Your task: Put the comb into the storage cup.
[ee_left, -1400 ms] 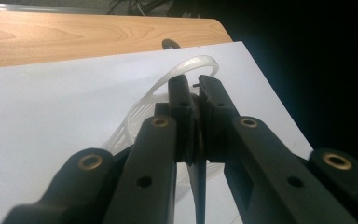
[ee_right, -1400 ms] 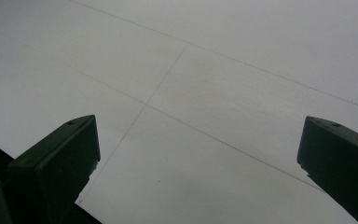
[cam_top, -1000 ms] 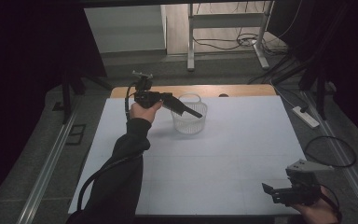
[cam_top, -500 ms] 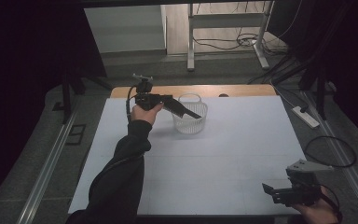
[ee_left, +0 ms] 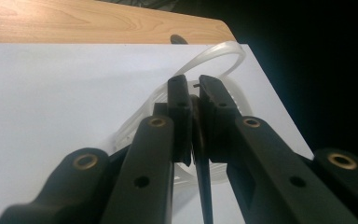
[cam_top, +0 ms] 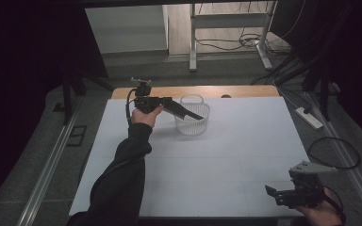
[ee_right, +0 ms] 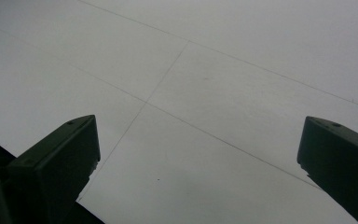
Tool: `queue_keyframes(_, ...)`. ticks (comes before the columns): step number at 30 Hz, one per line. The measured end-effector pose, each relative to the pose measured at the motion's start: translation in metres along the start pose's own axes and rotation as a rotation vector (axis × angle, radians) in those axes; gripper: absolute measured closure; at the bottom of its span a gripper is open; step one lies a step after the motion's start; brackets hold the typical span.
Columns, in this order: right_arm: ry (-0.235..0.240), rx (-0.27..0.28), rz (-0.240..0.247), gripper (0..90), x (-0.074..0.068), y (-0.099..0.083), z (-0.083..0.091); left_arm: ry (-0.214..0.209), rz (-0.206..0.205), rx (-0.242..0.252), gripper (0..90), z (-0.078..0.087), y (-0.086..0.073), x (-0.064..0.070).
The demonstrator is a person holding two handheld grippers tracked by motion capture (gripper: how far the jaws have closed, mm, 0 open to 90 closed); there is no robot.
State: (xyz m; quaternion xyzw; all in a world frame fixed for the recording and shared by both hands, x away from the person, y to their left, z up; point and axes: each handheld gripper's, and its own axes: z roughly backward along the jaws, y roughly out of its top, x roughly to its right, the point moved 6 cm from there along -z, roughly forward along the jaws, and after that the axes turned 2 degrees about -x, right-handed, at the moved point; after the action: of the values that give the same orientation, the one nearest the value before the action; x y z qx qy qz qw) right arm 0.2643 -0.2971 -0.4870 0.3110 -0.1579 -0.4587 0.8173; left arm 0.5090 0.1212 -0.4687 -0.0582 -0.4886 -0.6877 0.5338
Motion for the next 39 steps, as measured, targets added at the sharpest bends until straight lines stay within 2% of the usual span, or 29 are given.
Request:
queue_keyframes(12,0.008,-0.003,0.011,0.0,-0.001,0.0,0.0,0.049,-0.015,-0.006,78.0,-0.002,-0.005,-0.01)
queue_keyframes(17,0.009,-0.005,0.014,0.0,-0.001,0.0,-0.001,0.07,-0.04,-0.009,76.5,-0.002,-0.006,-0.012)
queue_keyframes(23,0.01,-0.008,0.017,0.0,-0.002,0.0,-0.001,0.116,-0.068,-0.023,72.5,-0.004,-0.009,-0.015)
queue_keyframes(27,0.01,-0.01,0.018,0.0,-0.002,0.0,-0.001,0.126,-0.082,-0.022,70.6,-0.005,-0.01,-0.015)
queue_keyframes(34,0.011,-0.01,0.019,0.0,-0.002,0.0,-0.001,0.165,-0.117,-0.027,62.7,-0.006,-0.01,-0.014)
queue_keyframes(39,0.011,-0.01,0.017,0.0,-0.002,0.0,-0.001,0.196,-0.153,-0.01,53.5,-0.005,-0.009,-0.014)
